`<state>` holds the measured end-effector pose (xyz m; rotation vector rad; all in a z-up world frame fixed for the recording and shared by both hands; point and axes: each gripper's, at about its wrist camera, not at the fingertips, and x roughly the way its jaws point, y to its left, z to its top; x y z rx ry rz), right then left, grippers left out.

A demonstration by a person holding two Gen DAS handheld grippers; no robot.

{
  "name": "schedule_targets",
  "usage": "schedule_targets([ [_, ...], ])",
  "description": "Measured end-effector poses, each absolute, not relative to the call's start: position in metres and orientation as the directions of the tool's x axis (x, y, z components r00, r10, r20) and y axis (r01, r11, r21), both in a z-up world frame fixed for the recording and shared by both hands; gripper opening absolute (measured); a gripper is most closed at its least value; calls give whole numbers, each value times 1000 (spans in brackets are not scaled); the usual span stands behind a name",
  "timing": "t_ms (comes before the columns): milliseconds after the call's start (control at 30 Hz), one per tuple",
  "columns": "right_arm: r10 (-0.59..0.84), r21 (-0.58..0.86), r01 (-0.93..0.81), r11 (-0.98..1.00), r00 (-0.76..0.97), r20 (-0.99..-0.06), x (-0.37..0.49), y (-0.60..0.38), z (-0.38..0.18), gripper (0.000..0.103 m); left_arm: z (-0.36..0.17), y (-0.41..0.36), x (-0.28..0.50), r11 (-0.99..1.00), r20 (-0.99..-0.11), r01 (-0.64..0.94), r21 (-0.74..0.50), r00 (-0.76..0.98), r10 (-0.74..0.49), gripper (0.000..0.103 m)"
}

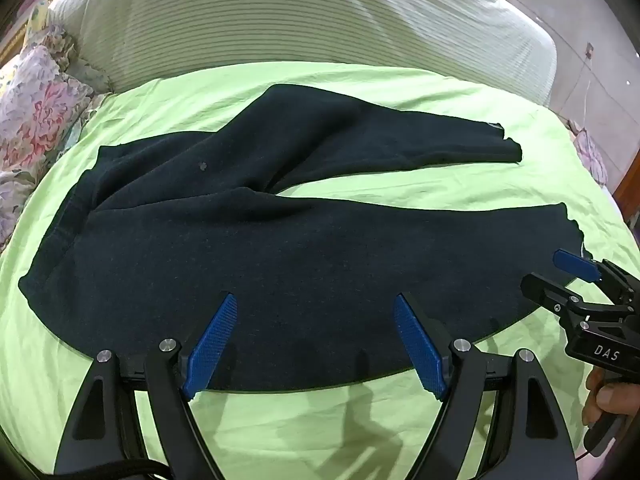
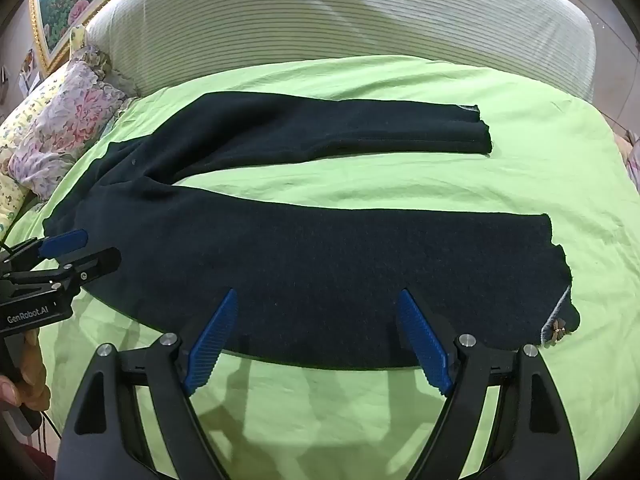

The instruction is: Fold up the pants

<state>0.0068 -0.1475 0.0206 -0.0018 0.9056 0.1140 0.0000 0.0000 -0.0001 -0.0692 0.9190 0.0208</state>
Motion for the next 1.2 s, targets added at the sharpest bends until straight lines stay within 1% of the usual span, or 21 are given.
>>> schedule_targets([
  [1200, 102, 57, -93, 994, 609, -787, 7, -144, 18, 83, -4, 8, 1, 997, -805, -56, -52, 594, -9, 82],
])
